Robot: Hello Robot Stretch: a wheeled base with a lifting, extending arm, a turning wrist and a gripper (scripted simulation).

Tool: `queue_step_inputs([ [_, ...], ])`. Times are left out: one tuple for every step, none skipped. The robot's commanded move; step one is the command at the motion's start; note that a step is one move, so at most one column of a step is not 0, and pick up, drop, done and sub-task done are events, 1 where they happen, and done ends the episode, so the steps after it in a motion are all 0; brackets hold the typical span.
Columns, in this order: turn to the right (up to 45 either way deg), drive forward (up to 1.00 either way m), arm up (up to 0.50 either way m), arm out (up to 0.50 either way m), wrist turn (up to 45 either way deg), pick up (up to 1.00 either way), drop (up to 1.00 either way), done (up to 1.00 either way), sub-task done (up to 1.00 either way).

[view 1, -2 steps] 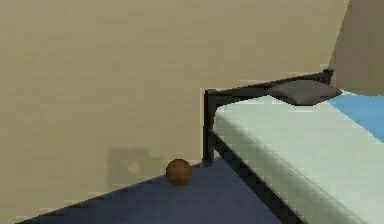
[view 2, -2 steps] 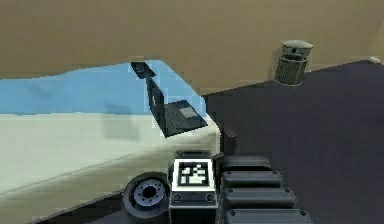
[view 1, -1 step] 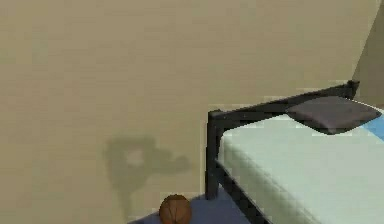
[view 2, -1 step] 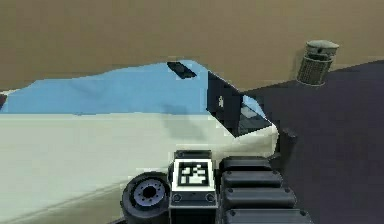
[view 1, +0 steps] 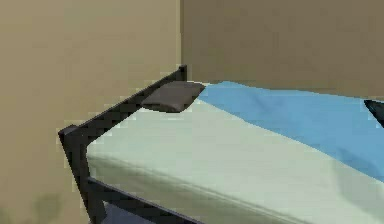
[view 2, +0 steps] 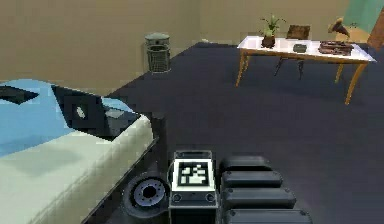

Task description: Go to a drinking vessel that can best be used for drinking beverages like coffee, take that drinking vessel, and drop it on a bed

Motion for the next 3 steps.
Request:
queue_step_inputs([
  [0.0,0.25,0.0,0.0,0.0,0.0,0.0,0.0,0.0],
  [45.0,0.0,0.0,0.0,0.0,0.0,0.0,0.0,0.0],
  [9.0,0.0,0.0,0.0,0.0,0.0,0.0,0.0,0.0],
])
